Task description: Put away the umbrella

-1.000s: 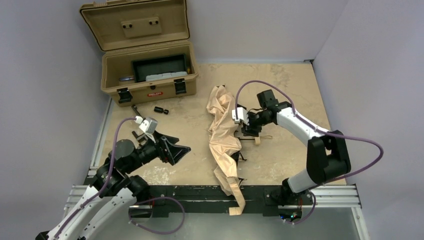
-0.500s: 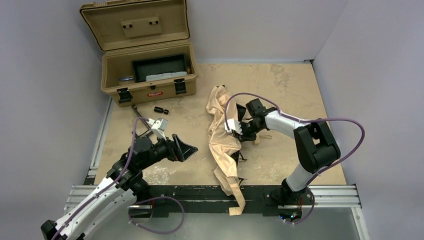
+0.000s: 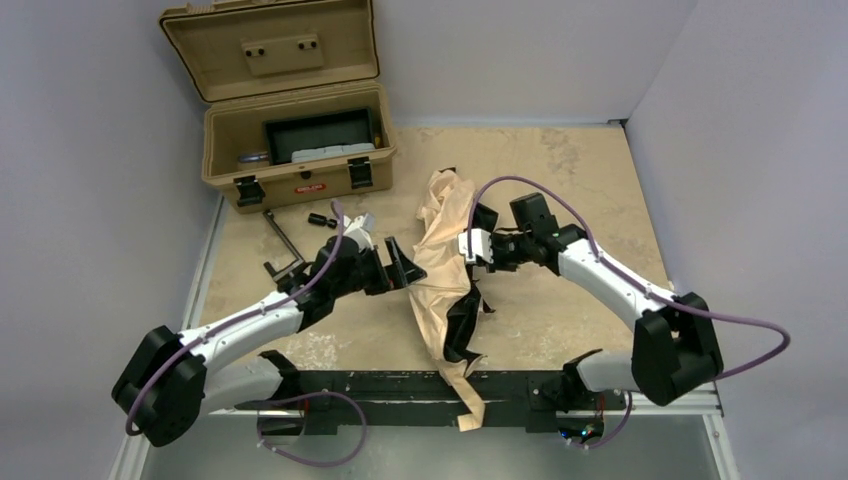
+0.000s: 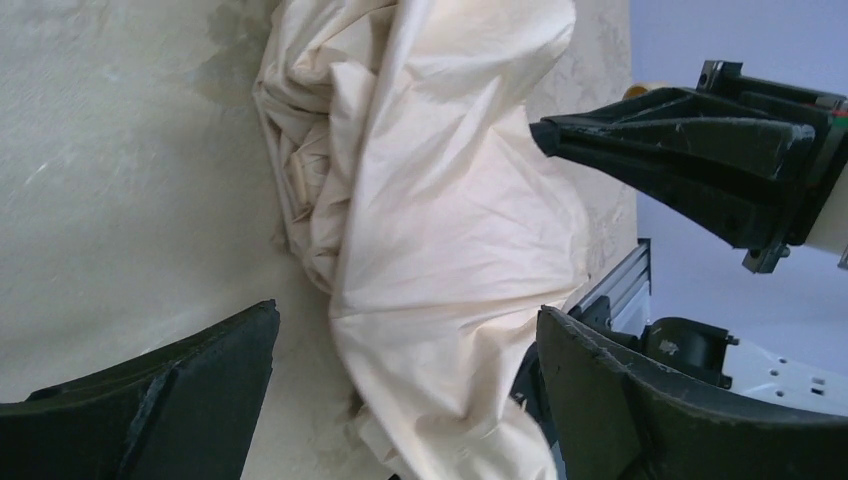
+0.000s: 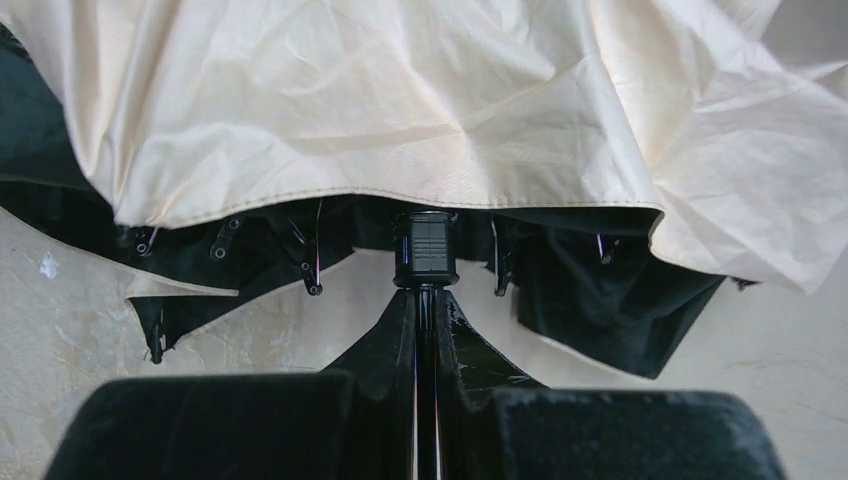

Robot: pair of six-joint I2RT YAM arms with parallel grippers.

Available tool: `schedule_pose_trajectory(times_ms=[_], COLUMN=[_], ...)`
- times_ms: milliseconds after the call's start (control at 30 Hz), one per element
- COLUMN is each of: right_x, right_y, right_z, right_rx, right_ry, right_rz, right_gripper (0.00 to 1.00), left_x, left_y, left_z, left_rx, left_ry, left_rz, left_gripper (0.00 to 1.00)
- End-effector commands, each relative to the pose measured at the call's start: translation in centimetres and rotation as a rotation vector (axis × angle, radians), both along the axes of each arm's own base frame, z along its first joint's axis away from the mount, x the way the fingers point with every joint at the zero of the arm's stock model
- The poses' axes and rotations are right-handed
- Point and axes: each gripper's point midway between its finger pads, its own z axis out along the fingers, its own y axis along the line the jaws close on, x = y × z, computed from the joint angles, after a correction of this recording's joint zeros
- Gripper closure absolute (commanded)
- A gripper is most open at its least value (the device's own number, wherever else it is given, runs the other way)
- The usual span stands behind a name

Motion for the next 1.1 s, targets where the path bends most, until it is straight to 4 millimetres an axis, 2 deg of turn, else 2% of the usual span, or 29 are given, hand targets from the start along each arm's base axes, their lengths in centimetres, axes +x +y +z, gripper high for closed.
schedule_pose_trajectory(times_ms=[0,200,333,633,867,967,1033,1067], right_x=[1.0,0.9,0.7,-0.5,-1.3,-1.6,-1.8,-1.9], right_y=[2.0,2.5,2.7,4.1,4.8,5.1,5.2,5.3], right_z=[5.8,9.8,12.4,17.6,19.1,19.6,19.9,19.9], right_rx=[0.147,0.221,0.252,0.360,0.408,0.427,0.438,0.440], right_ry=[-0.108,-0.176,-0.209,-0.200,-0.176,-0.165,-0.158,-0.153], right_rz=[0.011,0.016,0.025,0.087,0.123,0.137,0.146,0.149], right_gripper=[1.00,1.00,1.00,1.00,1.00,1.00,1.00,1.00], left_x=[2.6,3.4,3.7,3.2,2.0,1.7,1.5,1.4], left_y=[-2.7,-2.5,-2.0,-2.8,-3.3,-3.4,-3.7,-3.8], left_z=[6.2,5.2,5.8,10.6,14.8,16.4,17.2,17.6], left_rx=[-0.146,-0.111,-0.137,-0.250,-0.377,-0.418,-0.434,-0.443], left_ry=[-0.153,-0.141,-0.172,-0.291,-0.401,-0.420,-0.421,-0.423], left_rz=[-0.035,-0.030,-0.036,-0.162,-0.262,-0.284,-0.309,-0.324], left_gripper=[0.03,0.03,0.03,0.03,0.06,0.13,0.28,0.40])
